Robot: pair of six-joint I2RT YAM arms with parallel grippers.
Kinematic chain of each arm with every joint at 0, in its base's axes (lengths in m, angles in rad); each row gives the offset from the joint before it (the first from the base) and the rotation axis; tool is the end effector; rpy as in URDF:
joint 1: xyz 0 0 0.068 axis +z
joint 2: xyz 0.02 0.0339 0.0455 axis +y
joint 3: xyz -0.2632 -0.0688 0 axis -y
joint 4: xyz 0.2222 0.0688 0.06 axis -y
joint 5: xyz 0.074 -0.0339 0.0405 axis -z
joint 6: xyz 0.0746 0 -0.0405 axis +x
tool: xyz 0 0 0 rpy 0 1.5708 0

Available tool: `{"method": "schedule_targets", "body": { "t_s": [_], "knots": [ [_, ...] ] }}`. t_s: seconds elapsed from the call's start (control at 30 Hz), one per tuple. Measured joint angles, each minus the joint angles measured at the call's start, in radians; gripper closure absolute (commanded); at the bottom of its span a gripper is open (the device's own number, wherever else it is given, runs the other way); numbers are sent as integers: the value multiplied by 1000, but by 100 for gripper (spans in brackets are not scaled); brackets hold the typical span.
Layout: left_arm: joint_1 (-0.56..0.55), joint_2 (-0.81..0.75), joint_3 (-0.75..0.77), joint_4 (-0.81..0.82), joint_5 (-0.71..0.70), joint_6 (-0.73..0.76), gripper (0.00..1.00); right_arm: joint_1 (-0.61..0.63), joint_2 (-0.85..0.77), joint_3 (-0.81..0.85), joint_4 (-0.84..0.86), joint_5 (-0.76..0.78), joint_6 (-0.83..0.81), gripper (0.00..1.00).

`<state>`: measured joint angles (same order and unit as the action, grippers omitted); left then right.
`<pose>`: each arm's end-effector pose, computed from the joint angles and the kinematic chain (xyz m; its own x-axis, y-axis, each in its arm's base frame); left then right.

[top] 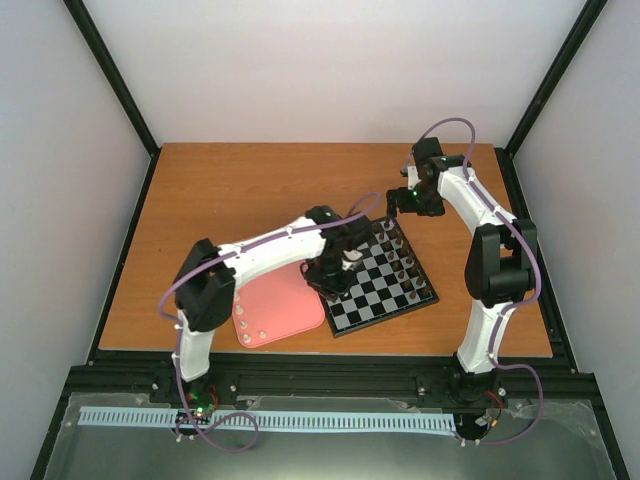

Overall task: Set up the chess pieces on the board
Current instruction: Place the chess piece on the chessboard.

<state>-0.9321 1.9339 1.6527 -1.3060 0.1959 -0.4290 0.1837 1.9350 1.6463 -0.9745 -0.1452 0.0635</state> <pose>0.1917 -0.2826 0.2084 -0.8688 0.4857 0.0959 0.4665 0.8680 -0.1702 0.3801 0.0816 0.2128 -0.9493 -0.1125 -0.2934 -0.1639 0.9739 0.1568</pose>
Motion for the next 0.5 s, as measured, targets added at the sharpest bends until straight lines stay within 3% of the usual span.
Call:
{"method": "schedule_targets", "body": {
  "t_s": [0.5],
  "knots": [
    [-48,250,194,-14,-23,40,99,0,0,-6,0,6,-1,0]
  ]
}}
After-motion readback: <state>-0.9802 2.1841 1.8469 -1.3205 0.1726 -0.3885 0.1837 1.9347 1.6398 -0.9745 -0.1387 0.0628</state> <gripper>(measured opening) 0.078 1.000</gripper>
